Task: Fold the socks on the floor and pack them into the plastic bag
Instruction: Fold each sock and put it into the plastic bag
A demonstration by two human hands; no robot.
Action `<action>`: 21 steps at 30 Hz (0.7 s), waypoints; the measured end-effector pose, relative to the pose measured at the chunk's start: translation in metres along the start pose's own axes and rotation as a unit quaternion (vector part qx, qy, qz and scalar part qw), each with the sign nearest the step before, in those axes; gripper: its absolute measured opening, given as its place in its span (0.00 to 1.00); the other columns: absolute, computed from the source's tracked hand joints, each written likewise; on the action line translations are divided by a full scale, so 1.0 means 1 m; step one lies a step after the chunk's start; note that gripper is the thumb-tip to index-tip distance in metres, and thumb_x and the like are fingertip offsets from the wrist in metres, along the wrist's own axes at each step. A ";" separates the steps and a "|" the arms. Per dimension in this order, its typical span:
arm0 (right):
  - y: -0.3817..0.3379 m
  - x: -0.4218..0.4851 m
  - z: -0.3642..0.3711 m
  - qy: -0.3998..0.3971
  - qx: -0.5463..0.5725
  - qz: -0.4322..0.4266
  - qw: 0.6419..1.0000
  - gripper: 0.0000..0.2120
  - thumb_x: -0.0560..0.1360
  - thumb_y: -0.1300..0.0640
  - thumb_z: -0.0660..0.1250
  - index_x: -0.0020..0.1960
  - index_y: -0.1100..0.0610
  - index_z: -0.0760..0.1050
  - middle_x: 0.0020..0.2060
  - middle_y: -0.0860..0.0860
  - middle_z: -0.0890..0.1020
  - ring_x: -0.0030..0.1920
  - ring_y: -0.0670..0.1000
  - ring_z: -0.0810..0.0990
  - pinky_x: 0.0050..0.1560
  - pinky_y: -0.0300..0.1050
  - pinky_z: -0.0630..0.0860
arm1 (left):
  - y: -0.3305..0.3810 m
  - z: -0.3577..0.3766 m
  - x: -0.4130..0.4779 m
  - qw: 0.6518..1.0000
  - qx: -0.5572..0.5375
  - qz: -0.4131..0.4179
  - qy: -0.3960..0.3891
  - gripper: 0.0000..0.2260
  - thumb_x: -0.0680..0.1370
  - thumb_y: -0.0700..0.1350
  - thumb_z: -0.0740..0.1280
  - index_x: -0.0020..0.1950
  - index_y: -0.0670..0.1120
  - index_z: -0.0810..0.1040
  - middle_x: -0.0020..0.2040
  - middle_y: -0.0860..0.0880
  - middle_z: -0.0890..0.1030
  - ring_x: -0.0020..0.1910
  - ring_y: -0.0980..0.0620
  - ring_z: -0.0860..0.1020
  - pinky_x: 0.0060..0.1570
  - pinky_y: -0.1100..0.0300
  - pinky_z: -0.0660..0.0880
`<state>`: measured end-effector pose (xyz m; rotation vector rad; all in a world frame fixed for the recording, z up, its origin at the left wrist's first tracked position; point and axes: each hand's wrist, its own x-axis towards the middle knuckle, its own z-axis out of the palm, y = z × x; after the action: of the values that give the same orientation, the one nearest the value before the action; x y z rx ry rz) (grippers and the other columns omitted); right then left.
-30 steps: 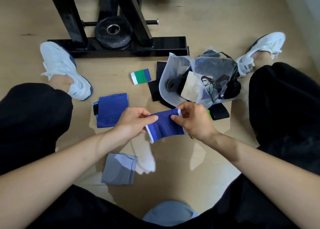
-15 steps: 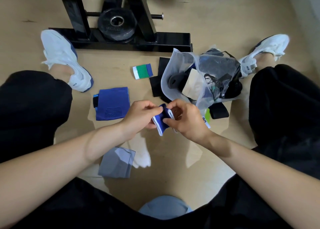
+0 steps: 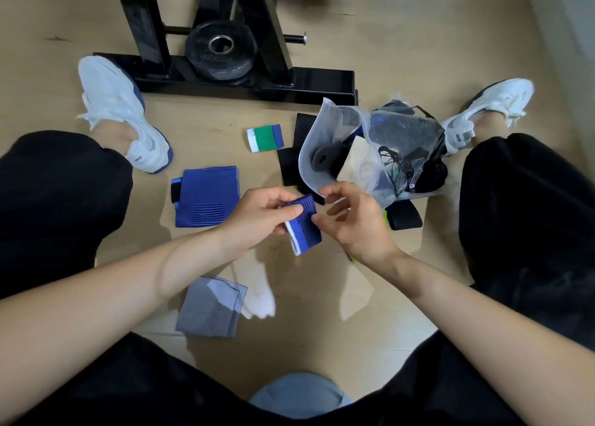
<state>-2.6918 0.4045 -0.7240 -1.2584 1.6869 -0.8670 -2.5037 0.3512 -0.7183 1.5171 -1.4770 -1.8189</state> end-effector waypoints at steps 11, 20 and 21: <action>-0.005 0.006 -0.009 -0.077 0.201 0.081 0.973 0.07 0.74 0.70 0.71 0.52 0.67 0.79 0.41 0.63 0.83 0.34 0.51 0.81 0.34 0.41 0.81 | 0.009 -0.003 -0.002 0.996 -0.084 0.004 0.006 0.05 0.80 0.39 0.69 0.55 0.41 0.80 0.46 0.45 0.86 0.42 0.51 0.83 0.43 0.61 0.80; 0.004 0.010 -0.008 0.001 0.139 0.071 0.988 0.02 0.75 0.66 0.72 0.47 0.65 0.80 0.31 0.54 0.82 0.26 0.47 0.75 0.27 0.39 0.76 | 0.014 -0.003 -0.007 0.992 0.055 0.117 0.011 0.15 0.76 0.35 0.73 0.59 0.47 0.75 0.50 0.47 0.85 0.45 0.53 0.83 0.48 0.64 0.79; 0.003 0.011 -0.009 0.003 0.138 0.066 0.988 0.02 0.76 0.66 0.72 0.47 0.64 0.80 0.31 0.54 0.82 0.26 0.47 0.76 0.27 0.39 0.76 | 0.016 -0.002 -0.008 0.990 0.054 0.129 0.003 0.15 0.76 0.34 0.72 0.59 0.47 0.76 0.51 0.47 0.85 0.45 0.55 0.82 0.47 0.65 0.79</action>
<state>-2.7030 0.3949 -0.7256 -0.9469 1.5725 -0.9853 -2.5041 0.3499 -0.6998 1.3063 -1.7049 -1.6052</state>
